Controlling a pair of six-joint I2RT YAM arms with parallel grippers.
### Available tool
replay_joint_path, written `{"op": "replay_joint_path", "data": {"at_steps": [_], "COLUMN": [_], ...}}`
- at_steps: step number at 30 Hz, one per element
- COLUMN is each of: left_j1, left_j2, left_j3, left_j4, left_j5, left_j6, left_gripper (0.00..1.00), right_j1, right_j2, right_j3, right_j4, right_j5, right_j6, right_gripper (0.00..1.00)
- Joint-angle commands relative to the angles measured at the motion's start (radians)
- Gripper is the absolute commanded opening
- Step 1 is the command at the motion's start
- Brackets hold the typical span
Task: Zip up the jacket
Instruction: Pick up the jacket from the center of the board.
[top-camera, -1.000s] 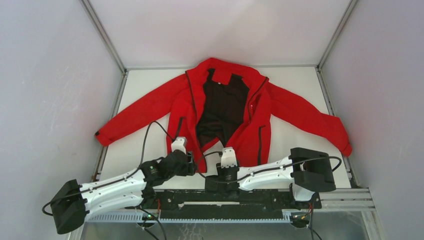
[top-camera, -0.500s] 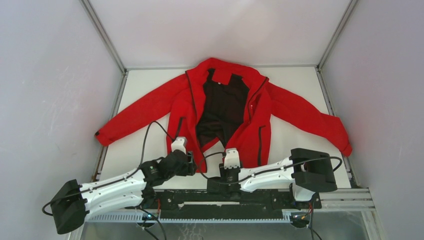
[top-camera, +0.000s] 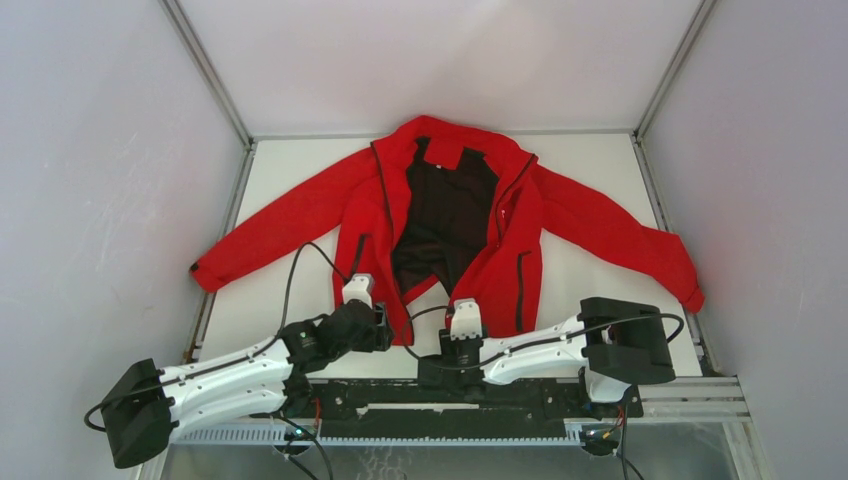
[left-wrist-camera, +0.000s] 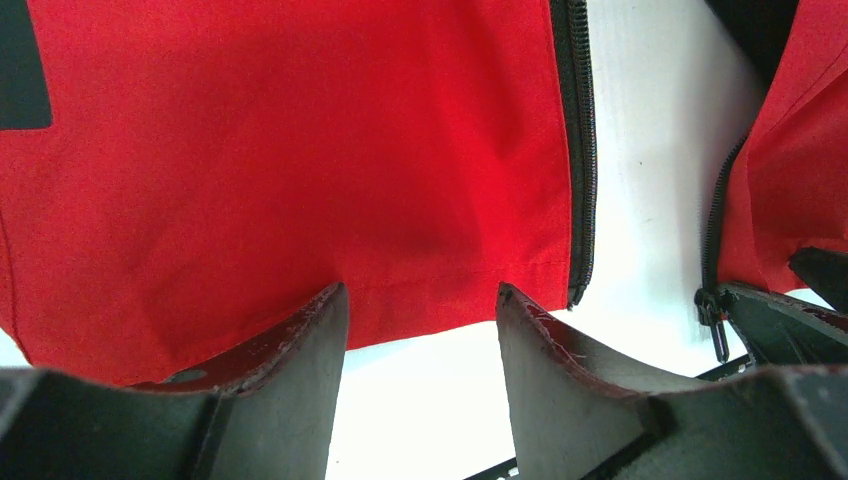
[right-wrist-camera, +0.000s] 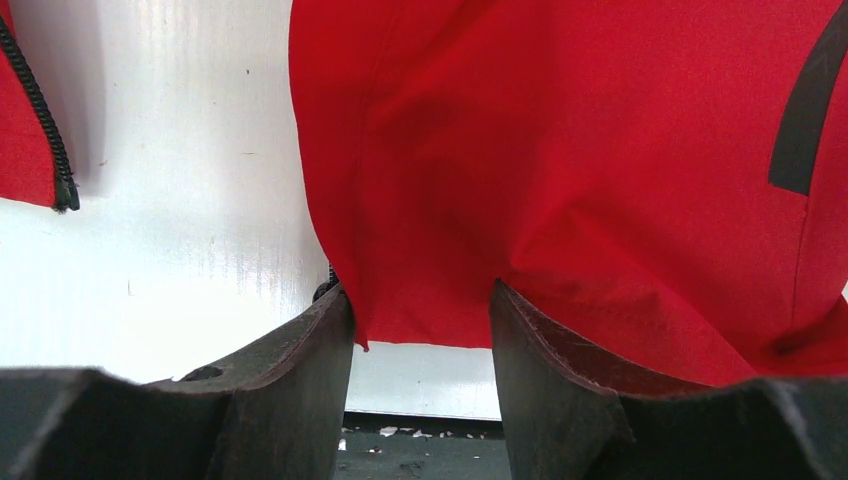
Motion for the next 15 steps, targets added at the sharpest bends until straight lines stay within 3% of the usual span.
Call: {"op": "replay_joint_path", "data": {"at_steps": [1, 15], "left_j1": [0.005, 0.005], "left_j2": [-0.005, -0.006], "left_j3": [-0.025, -0.026], "left_j4": [0.036, 0.035], "left_j5": [-0.003, -0.001], "left_j6": [0.017, 0.017], "left_gripper": [0.61, 0.61], "right_j1": [0.009, 0.008], "right_j2": [-0.032, -0.033], "right_j3": [-0.022, -0.102], "right_j4": [0.021, 0.057], "right_j5": [-0.009, -0.062], "right_j6": [0.013, 0.045], "right_gripper": [0.59, 0.63]}}
